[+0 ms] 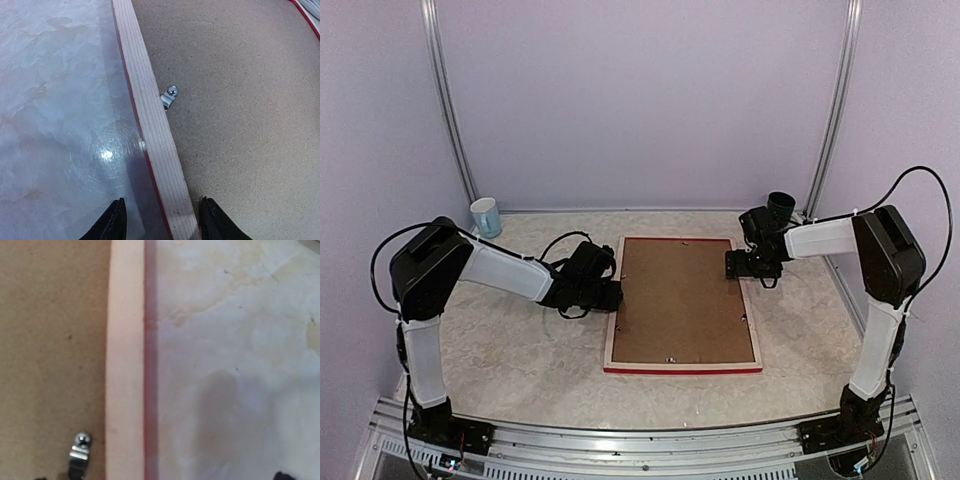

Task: Put the photo into the frame
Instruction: Hold the photo frame at the center of the board.

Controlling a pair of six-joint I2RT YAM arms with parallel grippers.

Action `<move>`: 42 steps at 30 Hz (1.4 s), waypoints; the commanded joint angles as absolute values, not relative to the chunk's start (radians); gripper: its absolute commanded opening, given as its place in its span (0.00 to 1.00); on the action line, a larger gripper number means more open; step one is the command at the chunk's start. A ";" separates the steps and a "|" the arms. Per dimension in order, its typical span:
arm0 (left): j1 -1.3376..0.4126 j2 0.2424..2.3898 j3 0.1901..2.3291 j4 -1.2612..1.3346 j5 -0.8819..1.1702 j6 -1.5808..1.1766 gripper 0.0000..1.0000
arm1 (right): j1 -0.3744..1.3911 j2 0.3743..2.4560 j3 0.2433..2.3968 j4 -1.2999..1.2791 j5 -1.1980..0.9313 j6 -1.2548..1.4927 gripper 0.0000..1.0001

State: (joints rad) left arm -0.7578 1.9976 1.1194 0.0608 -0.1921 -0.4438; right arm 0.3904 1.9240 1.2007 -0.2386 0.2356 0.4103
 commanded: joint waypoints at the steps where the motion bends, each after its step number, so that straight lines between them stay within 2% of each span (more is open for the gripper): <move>1: -0.752 1.959 1.093 0.072 -0.160 -0.445 0.49 | 0.403 1.950 1.209 -0.246 0.281 0.420 0.98; 20: -0.742 2.017 1.108 0.081 -0.110 -0.451 0.46 | 0.407 2.036 1.317 -0.320 0.357 0.446 0.97; 25: -0.733 2.026 1.105 0.086 -0.086 -0.460 0.46 | 0.407 2.007 1.281 -0.323 0.351 0.451 0.89; 42: -0.729 2.023 1.104 0.083 -0.078 -0.460 0.46 | 0.407 2.026 1.286 -0.352 0.324 0.443 0.84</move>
